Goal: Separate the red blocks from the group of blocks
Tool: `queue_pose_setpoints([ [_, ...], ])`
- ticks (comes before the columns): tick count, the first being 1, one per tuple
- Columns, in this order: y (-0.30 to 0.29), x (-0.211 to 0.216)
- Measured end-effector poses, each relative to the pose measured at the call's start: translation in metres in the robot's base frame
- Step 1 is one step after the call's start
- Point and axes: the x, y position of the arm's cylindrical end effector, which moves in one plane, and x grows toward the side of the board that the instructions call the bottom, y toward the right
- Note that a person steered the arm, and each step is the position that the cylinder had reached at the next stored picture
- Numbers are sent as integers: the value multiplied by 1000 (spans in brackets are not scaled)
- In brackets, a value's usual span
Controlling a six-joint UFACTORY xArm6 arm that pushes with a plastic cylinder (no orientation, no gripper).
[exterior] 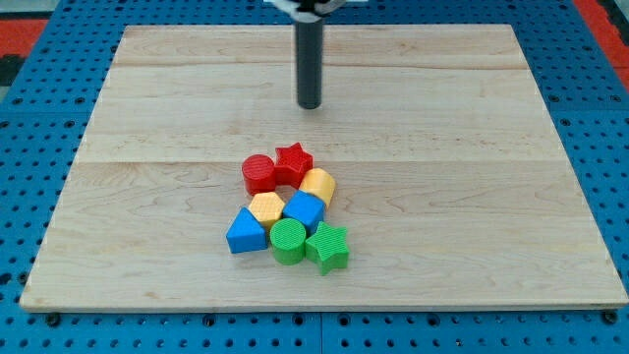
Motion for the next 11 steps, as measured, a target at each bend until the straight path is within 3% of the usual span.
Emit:
queue_pose_setpoints([
  [1,-39,29],
  [2,-142,63],
  [3,-147,121],
  [4,-73,128],
  [6,43,83],
  [7,87,82],
  [10,159,59],
  [11,143,42],
])
